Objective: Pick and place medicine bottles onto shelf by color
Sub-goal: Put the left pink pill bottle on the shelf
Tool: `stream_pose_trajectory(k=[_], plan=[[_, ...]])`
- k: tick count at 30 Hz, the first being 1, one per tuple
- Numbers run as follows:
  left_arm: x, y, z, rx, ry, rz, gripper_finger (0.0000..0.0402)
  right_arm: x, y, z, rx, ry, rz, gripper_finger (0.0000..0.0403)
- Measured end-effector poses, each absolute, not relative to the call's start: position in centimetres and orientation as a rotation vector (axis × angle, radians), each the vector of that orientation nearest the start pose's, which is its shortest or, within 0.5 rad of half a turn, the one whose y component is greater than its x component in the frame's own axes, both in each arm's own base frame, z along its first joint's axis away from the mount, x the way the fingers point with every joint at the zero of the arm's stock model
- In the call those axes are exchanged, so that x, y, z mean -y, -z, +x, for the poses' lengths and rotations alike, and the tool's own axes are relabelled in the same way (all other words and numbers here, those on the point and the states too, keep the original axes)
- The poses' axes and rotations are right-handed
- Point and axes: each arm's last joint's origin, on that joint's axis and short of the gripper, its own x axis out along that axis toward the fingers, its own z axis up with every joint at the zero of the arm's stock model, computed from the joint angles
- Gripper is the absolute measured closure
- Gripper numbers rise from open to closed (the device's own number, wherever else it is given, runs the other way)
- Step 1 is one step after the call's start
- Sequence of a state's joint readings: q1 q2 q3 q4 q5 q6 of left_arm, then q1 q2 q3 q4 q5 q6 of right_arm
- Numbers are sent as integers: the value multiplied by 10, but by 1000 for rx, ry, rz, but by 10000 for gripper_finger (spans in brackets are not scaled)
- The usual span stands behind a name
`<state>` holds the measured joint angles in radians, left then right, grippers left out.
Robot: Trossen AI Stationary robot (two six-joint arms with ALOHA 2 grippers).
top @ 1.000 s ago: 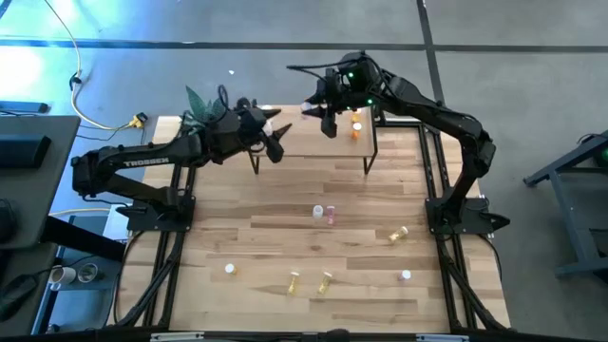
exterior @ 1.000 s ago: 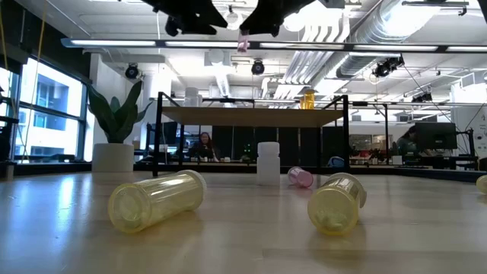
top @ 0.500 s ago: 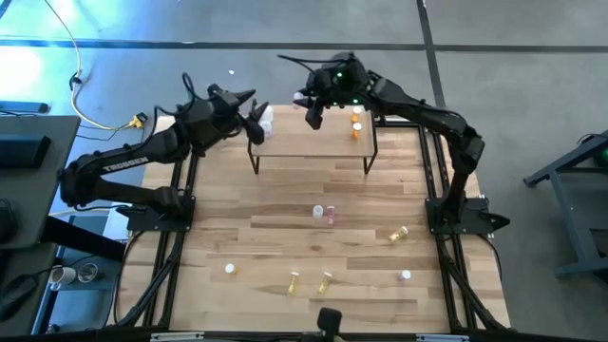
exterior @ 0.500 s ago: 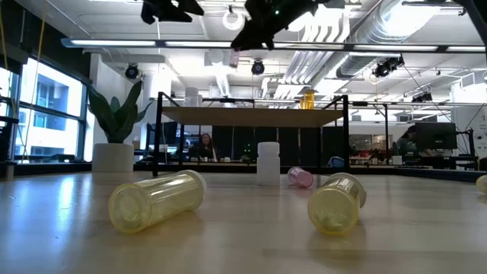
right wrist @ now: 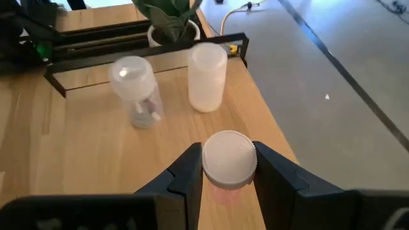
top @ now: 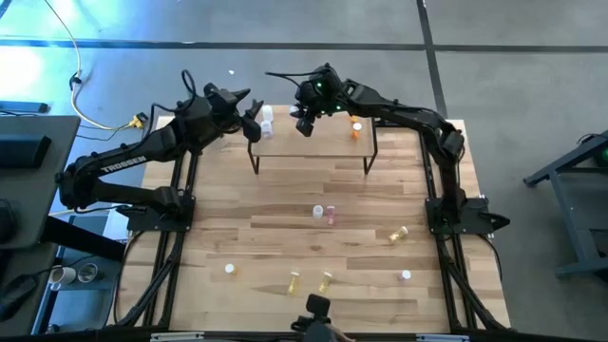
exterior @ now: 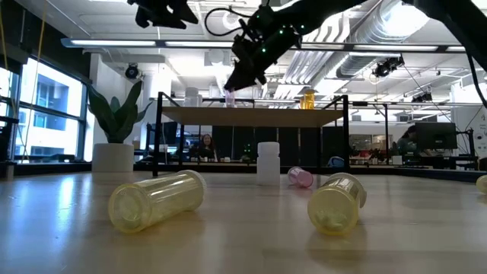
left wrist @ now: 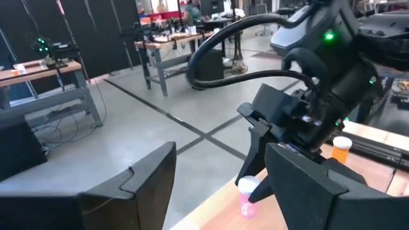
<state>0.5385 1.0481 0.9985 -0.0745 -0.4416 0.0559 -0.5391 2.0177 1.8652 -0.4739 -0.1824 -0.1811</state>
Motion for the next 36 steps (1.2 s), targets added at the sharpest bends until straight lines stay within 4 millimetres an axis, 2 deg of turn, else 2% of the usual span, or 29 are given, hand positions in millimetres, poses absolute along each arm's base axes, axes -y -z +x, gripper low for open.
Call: stream_pose_trajectory(k=[16, 36], plan=[[-128, -368, 190, -164, -973, 43, 174, 243, -292, 402, -649, 286, 62, 302], [-128, -367, 190, -168, -967, 44, 174, 242, -291, 400, -671, 279, 72, 302]])
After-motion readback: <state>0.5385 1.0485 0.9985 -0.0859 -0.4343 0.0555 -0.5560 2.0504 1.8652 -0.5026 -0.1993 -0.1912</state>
